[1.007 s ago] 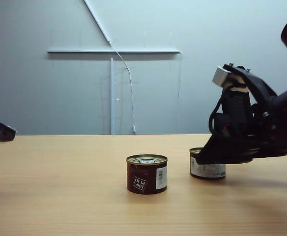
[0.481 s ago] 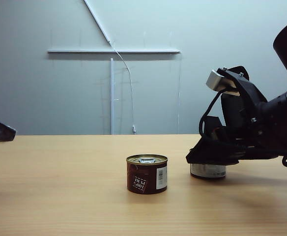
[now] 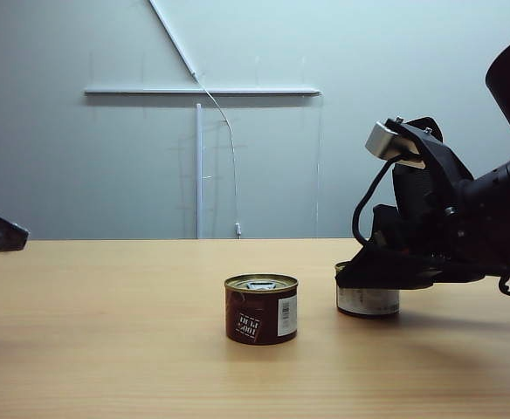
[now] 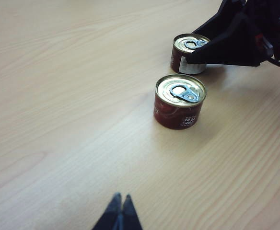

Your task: Stack a can of tomatoes on the right onto the can of tomatoes on the left.

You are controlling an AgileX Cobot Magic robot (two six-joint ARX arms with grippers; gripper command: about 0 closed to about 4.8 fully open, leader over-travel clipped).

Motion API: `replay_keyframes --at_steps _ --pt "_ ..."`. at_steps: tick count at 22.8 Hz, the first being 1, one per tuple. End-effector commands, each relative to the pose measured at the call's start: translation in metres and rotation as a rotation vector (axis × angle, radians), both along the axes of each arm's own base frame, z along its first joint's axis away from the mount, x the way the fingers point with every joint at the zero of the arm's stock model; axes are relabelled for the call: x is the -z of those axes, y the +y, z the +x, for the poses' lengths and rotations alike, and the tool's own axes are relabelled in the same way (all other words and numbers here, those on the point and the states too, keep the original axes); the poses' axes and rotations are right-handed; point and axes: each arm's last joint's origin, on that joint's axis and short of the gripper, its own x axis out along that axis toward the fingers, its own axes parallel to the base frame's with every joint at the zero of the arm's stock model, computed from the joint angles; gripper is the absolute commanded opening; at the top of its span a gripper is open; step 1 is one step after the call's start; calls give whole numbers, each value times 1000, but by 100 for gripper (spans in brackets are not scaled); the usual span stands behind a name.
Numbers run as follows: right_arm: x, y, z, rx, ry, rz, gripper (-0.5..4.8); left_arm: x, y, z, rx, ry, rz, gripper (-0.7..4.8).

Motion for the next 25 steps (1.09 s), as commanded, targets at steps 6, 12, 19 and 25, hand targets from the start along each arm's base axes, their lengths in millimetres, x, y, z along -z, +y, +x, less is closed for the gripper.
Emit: replay_keyframes --at_steps 6,12,19,25 --pt "-30 26 -1 -188 -45 279 147 -2 0 0 3 -11 -12 -4" --pt "-32 63 -16 -282 20 219 147 -2 0 0 3 -12 -12 -4" --pt "-27 69 -21 -212 5 116 147 -2 0 0 3 -12 -12 -4" --pt "-26 68 -21 -193 8 103 148 -2 0 0 3 -12 -12 -4"
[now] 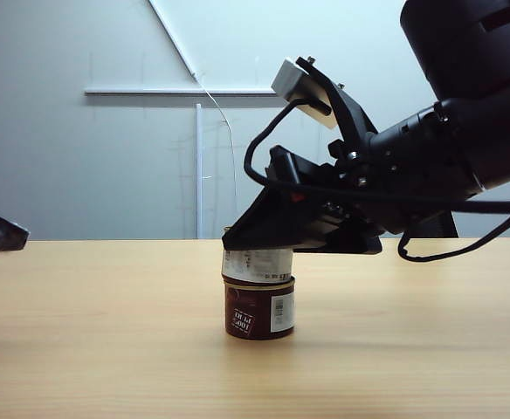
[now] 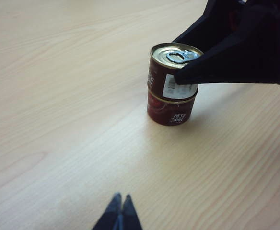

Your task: Stack a can of tomatoes on the right onto the can of tomatoes on the left.

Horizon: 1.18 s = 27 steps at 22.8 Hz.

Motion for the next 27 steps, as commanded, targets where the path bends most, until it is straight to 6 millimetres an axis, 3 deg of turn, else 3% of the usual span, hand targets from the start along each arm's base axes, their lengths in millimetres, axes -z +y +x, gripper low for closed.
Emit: replay_keyframes --at_steps 1,3,6,9,11,13,19,20,21,22,23,27 --pt "-1 0 1 16 -8 -4 148 -2 0 0 3 -11 -12 -4" --pt "-1 0 1 14 -10 -5 171 -2 0 0 3 -11 -12 -4" --pt "-2 0 1 14 -11 -5 358 -2 0 0 3 -11 -12 -4" --pt "-4 0 1 16 -18 0 403 -2 0 0 3 -11 -12 -4" --pt "-11 -1 0 28 -46 19 479 -2 0 0 3 -11 -12 -4" --pt "-23 -3 -1 31 -94 59 479 -2 0 0 3 -11 -12 -4" --pt "-90 -19 -20 43 -304 324 479 -3 4 4 -48 -12 -14 -4" --pt "-109 -26 -28 43 -366 397 402 -3 8 8 -105 -12 -13 -4" --pt "-119 -31 -34 42 -406 435 267 -3 11 10 -137 -13 -13 -4" --pt "-134 -39 -43 46 -470 489 46 -3 19 15 -224 -14 -12 -4" --pt "-147 -49 -52 67 -527 537 -1 -3 26 19 -299 -14 -12 -4" --pt "-174 -73 -76 203 -645 655 -3 -4 50 27 -542 -32 -18 -4"
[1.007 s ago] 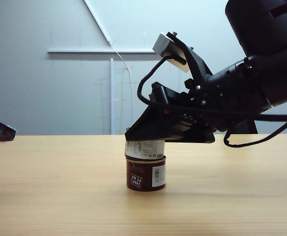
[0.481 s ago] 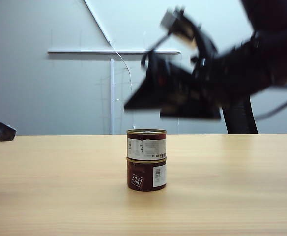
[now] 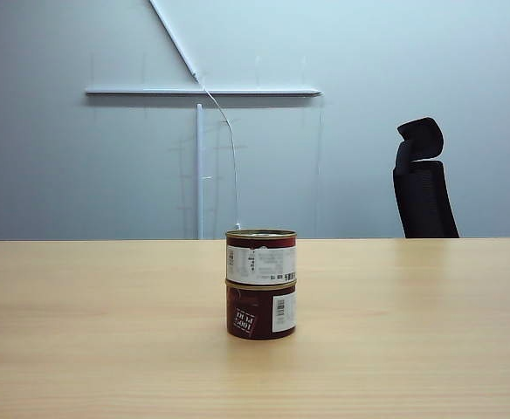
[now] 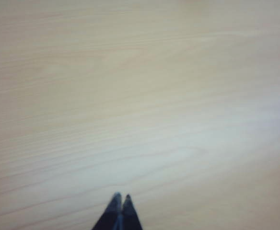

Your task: Stack a can of tomatoes on the right onto the can of tomatoes on the left.

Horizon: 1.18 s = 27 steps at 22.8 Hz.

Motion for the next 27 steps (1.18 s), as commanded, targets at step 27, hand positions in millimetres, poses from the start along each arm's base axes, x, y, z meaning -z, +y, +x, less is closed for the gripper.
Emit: replay_keyframes --at_steps 27 --pt "22 -38 -25 469 278 -263 0 -20 31 -4 -287 -224 -39 -4"
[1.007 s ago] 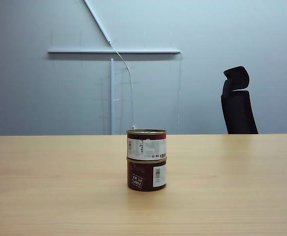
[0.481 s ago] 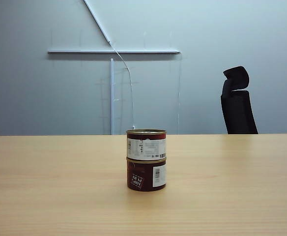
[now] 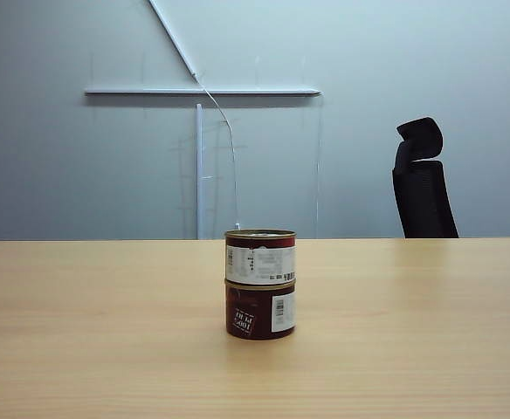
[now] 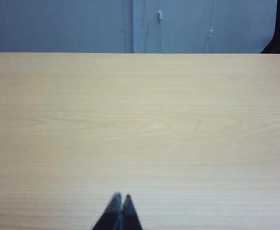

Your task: Stack a can of tomatoes on the right onto the can of tomatoes on the left.

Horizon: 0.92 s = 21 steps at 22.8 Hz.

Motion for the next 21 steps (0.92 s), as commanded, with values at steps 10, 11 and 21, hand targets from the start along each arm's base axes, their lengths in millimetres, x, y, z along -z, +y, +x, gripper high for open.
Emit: replay_keyframes --at_steps 10,11,21 --pt "7 -34 -8 170 35 -122 -1 -2 0 0 3 -12 -1 -4" --pt "7 -38 -9 177 32 -124 -1 -2 0 0 3 -12 -1 -4" --pt "82 -68 1 307 -30 1 -1 -2 0 0 3 -9 0 -4"
